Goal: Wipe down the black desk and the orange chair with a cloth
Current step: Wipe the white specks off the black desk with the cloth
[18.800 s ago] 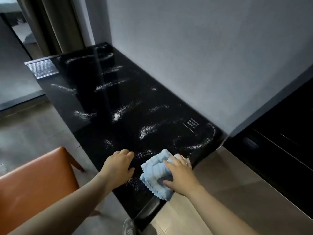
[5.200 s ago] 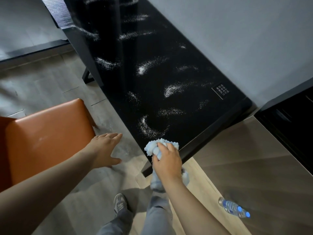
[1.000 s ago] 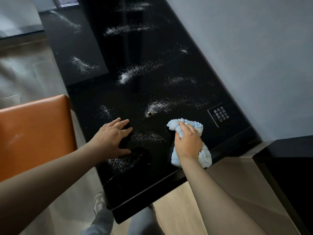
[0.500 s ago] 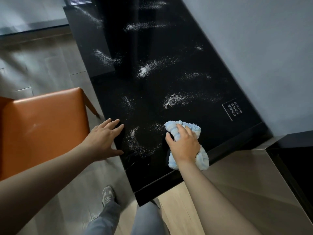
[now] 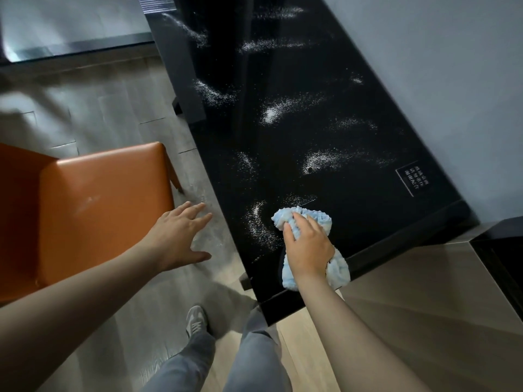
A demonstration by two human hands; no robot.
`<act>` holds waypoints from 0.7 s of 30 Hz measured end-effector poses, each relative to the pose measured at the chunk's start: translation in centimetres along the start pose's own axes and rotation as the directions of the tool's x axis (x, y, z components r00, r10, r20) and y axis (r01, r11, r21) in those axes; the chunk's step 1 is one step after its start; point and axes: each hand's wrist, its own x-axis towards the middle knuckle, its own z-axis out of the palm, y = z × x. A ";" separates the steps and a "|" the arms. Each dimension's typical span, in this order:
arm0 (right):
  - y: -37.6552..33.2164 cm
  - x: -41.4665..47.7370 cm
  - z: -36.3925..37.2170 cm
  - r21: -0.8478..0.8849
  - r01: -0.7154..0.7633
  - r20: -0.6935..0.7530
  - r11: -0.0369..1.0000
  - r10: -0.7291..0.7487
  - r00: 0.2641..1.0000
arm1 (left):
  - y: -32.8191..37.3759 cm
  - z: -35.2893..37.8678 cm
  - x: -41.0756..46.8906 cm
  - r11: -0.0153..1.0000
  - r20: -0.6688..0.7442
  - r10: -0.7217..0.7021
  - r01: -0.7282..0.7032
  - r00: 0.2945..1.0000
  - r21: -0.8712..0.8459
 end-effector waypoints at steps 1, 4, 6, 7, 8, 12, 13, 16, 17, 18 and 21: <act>-0.4 -0.4 0.1 0.002 0.001 0.007 1.000 -0.001 1.000 | -0.2 0.1 -0.2 1.000 -0.001 -0.003 0.003 1.000 0.002; -1.5 -1.5 0.4 -0.006 -0.009 0.028 1.000 0.009 1.000 | -1.0 0.4 -1.0 1.000 0.002 -0.013 0.013 1.000 0.005; -2.3 -2.3 0.5 -0.018 -0.010 0.045 1.000 0.011 0.999 | -1.6 0.6 -1.6 1.000 -0.004 -0.014 0.014 1.000 0.007; -2.7 -2.7 0.6 -0.021 -0.010 0.053 1.000 0.011 0.999 | -1.9 0.7 -1.8 1.000 -0.008 -0.014 0.014 1.000 0.007; -3.1 -3.2 0.7 -0.019 -0.009 0.060 1.000 0.010 0.998 | -2.2 0.8 -2.2 1.000 -0.013 -0.014 0.014 1.000 0.006; -4.8 -5.2 0.9 0.055 -0.024 0.107 0.998 0.018 0.994 | -3.3 1.0 -3.5 1.000 -0.035 -0.011 0.011 0.999 -0.001; -5.2 -5.7 0.9 0.063 -0.021 0.119 0.998 0.014 0.993 | -3.5 1.0 -3.7 1.000 -0.039 -0.013 0.013 0.999 -0.004; -6.1 -7.1 1.1 0.071 -0.007 0.149 0.997 -0.003 0.989 | -4.1 1.0 -4.6 1.000 -0.035 -0.017 0.017 0.999 -0.007; -6.4 -7.4 1.1 0.087 -0.011 0.165 0.996 -0.003 0.986 | -4.2 1.0 -4.8 1.000 -0.031 -0.014 0.014 0.999 -0.013; -6.6 -7.7 1.1 0.110 -0.016 0.184 0.994 -0.004 0.983 | -4.3 0.9 -5.0 1.000 -0.029 -0.011 0.011 1.000 -0.022; -7.6 -8.6 0.8 0.174 -0.016 0.244 0.985 -0.027 0.969 | -4.2 0.4 -5.7 0.999 -0.046 -0.010 0.009 0.999 -0.036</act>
